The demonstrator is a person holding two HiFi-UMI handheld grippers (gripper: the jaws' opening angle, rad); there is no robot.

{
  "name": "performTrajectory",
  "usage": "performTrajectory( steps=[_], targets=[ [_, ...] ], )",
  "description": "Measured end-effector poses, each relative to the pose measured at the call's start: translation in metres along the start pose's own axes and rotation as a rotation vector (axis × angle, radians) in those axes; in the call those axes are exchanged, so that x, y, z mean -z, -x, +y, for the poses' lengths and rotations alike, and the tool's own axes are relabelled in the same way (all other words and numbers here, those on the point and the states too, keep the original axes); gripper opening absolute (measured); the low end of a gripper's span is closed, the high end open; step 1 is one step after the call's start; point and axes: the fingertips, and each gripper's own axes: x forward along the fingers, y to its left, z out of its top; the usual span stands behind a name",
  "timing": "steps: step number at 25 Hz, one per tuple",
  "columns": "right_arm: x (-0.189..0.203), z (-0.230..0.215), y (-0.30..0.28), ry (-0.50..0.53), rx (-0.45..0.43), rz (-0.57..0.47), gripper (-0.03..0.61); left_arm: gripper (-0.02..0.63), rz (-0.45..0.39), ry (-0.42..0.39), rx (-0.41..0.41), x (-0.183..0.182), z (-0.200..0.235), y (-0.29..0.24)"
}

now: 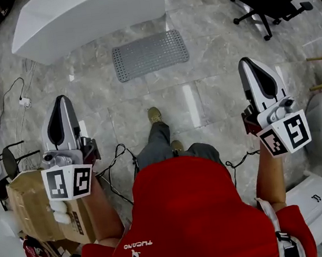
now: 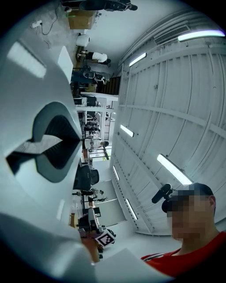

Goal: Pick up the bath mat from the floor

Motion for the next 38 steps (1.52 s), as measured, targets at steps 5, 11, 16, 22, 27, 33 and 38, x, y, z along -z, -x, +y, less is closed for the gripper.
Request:
performTrajectory(
  steps=[5,11,16,22,27,33,38],
  targets=[
    [-0.005,-0.01,-0.042,0.014,0.0,0.004,0.002,0.005,-0.001,-0.023,0.008,0.001,0.026,-0.036],
    [-0.013,-0.017,-0.098,0.034,0.018,-0.002,0.002,0.005,0.002,-0.022,0.007,0.008,0.069,-0.076],
    [-0.018,-0.025,-0.139,0.046,0.042,-0.004,0.002,0.005,-0.013,-0.017,-0.006,0.01,0.108,-0.108],
    [-0.017,-0.033,-0.178,0.045,0.071,0.002,0.002,0.005,-0.028,-0.01,0.0,0.013,0.141,-0.139],
    [-0.015,-0.035,-0.202,0.043,0.081,0.009,0.002,0.005,-0.019,-0.001,0.005,0.018,0.161,-0.156],
    [-0.01,-0.04,-0.216,0.039,0.084,0.027,0.002,0.005,0.002,0.012,0.011,0.027,0.17,-0.171],
    [-0.006,-0.049,-0.225,0.029,0.088,0.037,0.002,0.005,0.023,0.018,0.012,0.032,0.174,-0.182]
  ],
)
